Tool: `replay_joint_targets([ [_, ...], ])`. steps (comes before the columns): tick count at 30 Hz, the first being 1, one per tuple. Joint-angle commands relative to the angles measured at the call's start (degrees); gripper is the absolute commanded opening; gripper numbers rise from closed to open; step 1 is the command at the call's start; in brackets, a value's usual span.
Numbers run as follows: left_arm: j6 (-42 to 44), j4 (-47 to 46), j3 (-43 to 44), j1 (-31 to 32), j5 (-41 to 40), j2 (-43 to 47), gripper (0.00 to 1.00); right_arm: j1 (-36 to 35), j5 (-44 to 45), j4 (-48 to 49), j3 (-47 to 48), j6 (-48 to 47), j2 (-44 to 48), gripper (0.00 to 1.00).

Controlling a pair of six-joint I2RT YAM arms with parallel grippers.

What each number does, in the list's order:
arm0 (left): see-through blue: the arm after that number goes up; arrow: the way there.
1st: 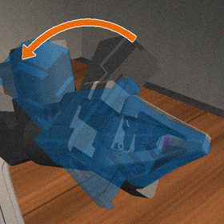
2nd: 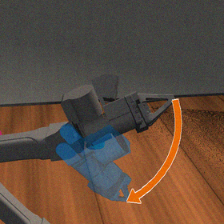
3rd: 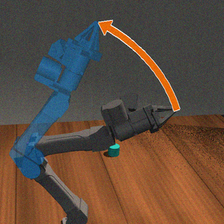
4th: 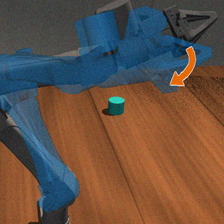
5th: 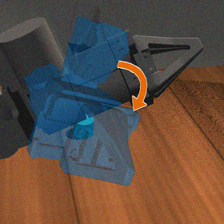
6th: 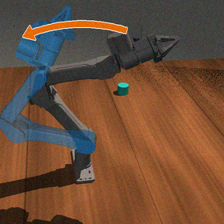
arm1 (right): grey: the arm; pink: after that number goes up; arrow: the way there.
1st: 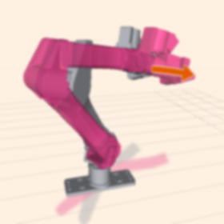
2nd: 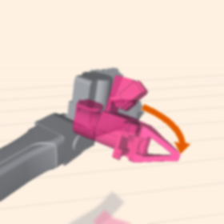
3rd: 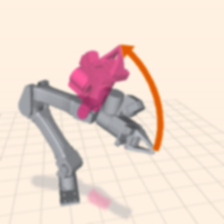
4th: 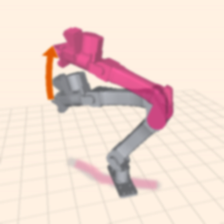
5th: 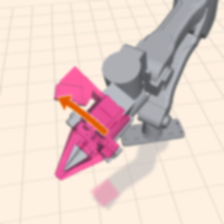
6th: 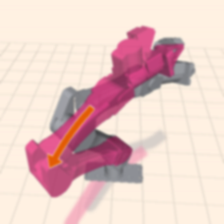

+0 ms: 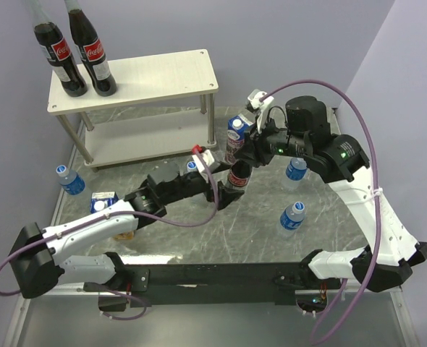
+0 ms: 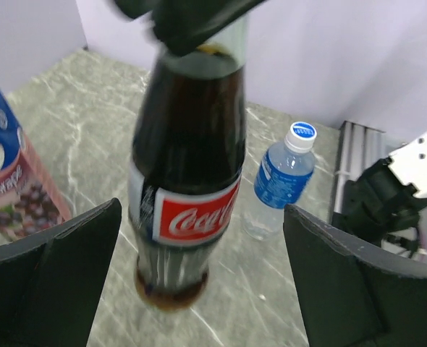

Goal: Place and organize the beverage onto the shelf
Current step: Pick up the drink from the center of the board.

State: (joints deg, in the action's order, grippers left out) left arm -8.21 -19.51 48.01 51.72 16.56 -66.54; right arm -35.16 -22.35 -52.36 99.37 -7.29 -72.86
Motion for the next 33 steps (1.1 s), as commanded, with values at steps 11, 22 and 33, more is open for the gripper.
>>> replay_joint_targets([
  [11, 13.21, -10.63, 6.13, 8.74, -16.38, -10.97, 0.99, 3.25, -4.54, 7.62, 3.64, 2.63, 5.27, 0.00],
  [22, 13.22, -14.33, 6.74, 9.01, -18.23, -12.99, 0.86, 5.98, -6.83, 8.59, 2.93, 3.86, 5.62, 0.00],
  [33, 14.01, -12.84, 9.29, 9.10, -18.67, -16.07, 0.80, 7.73, -8.50, 9.20, 2.41, 4.48, 5.45, 0.00],
])
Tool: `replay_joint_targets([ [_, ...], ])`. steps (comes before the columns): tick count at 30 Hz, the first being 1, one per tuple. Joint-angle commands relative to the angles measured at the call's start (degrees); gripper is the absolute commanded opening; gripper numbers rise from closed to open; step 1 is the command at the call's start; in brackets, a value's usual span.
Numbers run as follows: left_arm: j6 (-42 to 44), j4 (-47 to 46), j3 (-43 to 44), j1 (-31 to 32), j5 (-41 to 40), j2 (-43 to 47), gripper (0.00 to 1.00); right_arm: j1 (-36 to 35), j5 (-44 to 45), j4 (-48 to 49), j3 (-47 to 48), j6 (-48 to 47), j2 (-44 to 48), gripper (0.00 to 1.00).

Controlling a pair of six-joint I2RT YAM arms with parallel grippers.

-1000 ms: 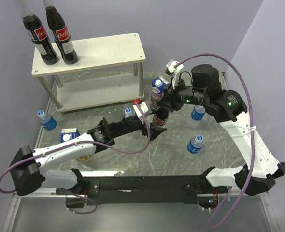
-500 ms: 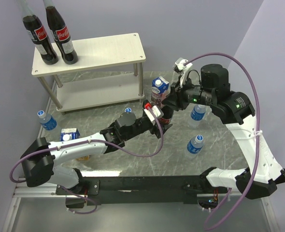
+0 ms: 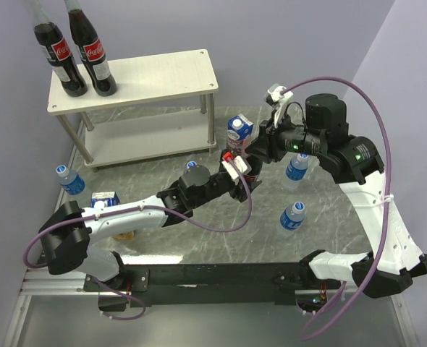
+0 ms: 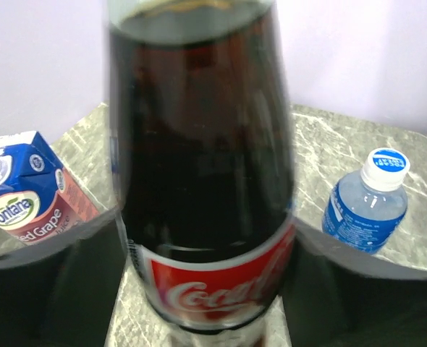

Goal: Place and organize the beverage onto the shelf
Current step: Pick up the drink from the center of the board.

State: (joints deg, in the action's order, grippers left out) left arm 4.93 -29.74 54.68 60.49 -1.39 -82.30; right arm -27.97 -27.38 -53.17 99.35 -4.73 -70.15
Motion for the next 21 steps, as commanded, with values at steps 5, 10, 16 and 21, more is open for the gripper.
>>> replay_joint_targets([
  [5, 1.22, -0.42, 4.91, 0.33, 0.77, -0.93, 0.34, 1.07, -3.82, 10.36, 1.73, 2.10, 2.91, 0.00],
  [10, -0.26, -1.55, 4.39, 0.33, 0.95, 0.47, 0.01, 1.51, -3.47, 11.07, 0.58, 2.10, 3.26, 0.00],
  [16, -3.16, -1.02, 3.77, 0.33, -0.63, 3.28, 0.01, 1.77, -6.55, 13.70, -2.84, 1.39, 5.19, 0.43],
  [21, -3.52, -0.33, 3.33, 0.33, -0.72, 5.66, 0.01, 1.86, -6.55, 13.18, -1.71, 0.69, 5.37, 0.74],
])
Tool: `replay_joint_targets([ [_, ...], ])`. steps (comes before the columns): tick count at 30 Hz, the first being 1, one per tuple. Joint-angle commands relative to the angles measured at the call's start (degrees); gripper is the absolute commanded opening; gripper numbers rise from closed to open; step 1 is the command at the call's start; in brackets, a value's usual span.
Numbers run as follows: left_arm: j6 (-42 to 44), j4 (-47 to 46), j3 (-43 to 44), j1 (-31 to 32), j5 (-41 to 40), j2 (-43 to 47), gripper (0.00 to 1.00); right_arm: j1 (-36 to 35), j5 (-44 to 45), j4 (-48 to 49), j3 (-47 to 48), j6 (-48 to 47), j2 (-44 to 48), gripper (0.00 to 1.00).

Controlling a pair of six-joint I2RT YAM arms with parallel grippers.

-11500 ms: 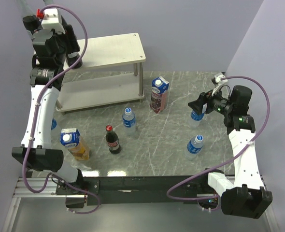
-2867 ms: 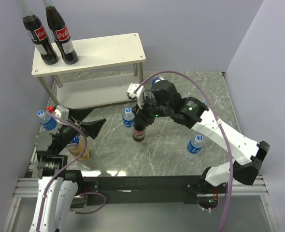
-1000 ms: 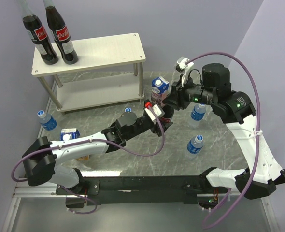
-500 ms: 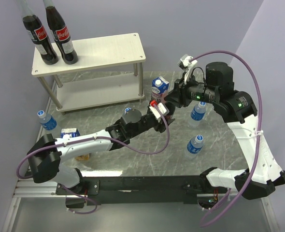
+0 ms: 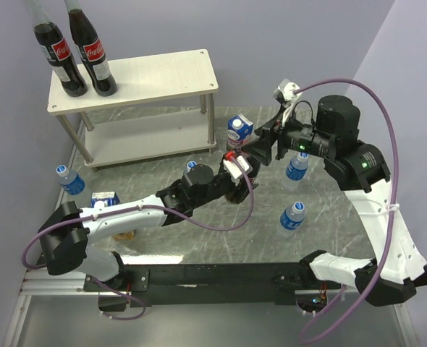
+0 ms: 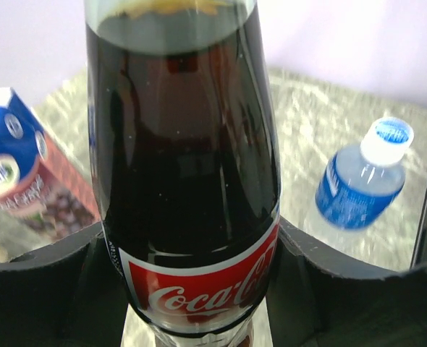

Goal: Place and organize the beverage onto the shelf
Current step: Pick up the drink from the center of the board, then place the drink on the shelf.

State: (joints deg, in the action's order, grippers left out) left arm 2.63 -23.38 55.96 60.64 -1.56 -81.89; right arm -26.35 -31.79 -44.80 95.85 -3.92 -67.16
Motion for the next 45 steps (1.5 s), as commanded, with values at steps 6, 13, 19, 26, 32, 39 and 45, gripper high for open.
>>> replay_joint_targets([
  [6, -2.02, -3.61, 3.62, 0.18, 0.59, 6.83, 0.00, 0.68, -2.93, 2.96, 5.57, -2.49, 3.17, 0.84],
  [13, -4.30, -0.19, 5.12, 0.18, 0.60, 10.51, 0.00, 5.16, 4.01, 4.10, 6.28, -2.06, 6.86, 0.87],
  [19, -4.83, 7.88, 8.45, -0.08, -3.87, 13.06, 0.00, 15.61, 3.84, 9.98, -2.15, 1.54, 11.69, 0.86],
  [26, -4.65, 14.14, 13.90, -2.37, -8.45, 15.97, 0.00, 28.17, -1.51, 18.07, -16.91, 3.75, 13.81, 0.84],
  [32, -5.44, 21.60, 22.85, -9.65, -10.13, 15.88, 0.00, 30.57, -9.24, 24.48, -29.91, -2.05, 15.47, 0.87],
  [39, -5.89, 26.80, 34.20, -19.68, -8.46, 14.13, 0.00, 30.57, -14.95, 26.16, -34.94, -2.49, 14.95, 0.86],
  [45, -0.71, 29.79, 43.08, -23.55, -12.06, 11.23, 0.00, 30.30, -17.34, 26.61, -36.44, -3.37, 12.58, 0.83],
])
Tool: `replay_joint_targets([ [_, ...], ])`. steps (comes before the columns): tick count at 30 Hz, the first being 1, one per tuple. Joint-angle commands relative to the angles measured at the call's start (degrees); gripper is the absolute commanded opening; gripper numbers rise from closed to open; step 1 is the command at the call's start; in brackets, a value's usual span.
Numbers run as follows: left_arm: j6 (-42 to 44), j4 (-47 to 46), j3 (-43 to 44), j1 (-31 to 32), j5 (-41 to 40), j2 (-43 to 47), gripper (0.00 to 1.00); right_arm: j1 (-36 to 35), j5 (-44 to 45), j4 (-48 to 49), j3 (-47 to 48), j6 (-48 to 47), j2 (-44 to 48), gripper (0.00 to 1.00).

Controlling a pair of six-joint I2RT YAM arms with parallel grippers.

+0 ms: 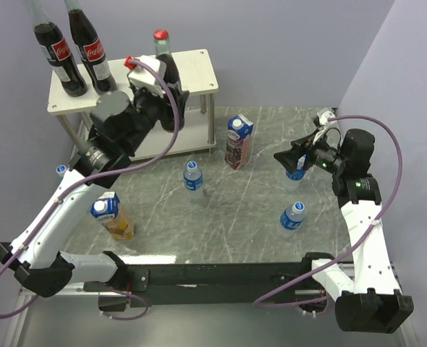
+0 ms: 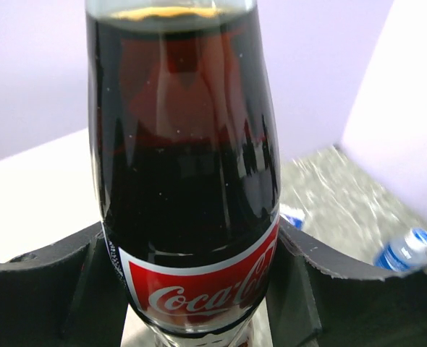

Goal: Place and organize the beverage onto the shelf
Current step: Place the drink on the shelf.

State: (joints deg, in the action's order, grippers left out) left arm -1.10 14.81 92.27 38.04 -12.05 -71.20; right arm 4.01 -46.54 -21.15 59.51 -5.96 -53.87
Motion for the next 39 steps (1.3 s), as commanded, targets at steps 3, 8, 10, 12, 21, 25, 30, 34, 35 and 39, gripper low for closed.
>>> replay_joint_targets([
  [3, 5.14, -8.83, 8.36, -3.14, -3.41, -0.69, 0.00, -0.06, -2.50, 3.57, -0.70, -1.69, -0.19, 0.83],
  [8, 5.24, -11.02, 9.07, -9.03, -2.28, -2.28, 0.00, -0.06, -3.20, 3.75, -1.23, -1.87, 0.60, 0.83],
  [10, 5.06, -11.29, 10.03, -11.05, -1.57, -3.50, 0.00, -0.06, -3.46, 3.92, -1.41, -1.95, 0.52, 0.83],
  [12, 4.53, -11.47, 11.00, -12.81, -0.43, -4.99, 0.00, -0.05, -3.82, 3.92, -1.41, -1.78, 0.34, 0.83],
  [21, 3.13, -13.58, 13.28, -19.22, 2.47, -9.04, 0.01, 0.03, -4.34, 3.48, -1.32, -2.57, -0.19, 0.83],
  [25, 2.42, -13.31, 15.22, -21.16, 4.05, -10.19, 0.00, 0.03, -4.69, 3.39, -1.41, -2.57, -0.54, 0.83],
  [30, 1.63, -13.84, 16.27, -23.27, 5.46, -11.41, 0.00, -0.06, -4.70, 3.30, -1.32, -2.83, -1.15, 0.82],
  [34, -0.46, -14.37, 16.54, -25.21, 6.78, -12.65, 0.00, -0.06, -4.78, 3.13, -1.41, -2.92, -1.33, 0.82],
  [35, -0.65, -14.37, 16.54, -25.56, 7.13, -12.82, 0.00, -0.06, -4.70, 3.22, -1.41, -3.01, -1.42, 0.82],
  [39, -0.83, -17.79, 15.84, -26.44, 7.66, -13.53, 0.00, -0.05, -4.87, 3.22, -1.41, -3.10, -1.68, 0.82],
])
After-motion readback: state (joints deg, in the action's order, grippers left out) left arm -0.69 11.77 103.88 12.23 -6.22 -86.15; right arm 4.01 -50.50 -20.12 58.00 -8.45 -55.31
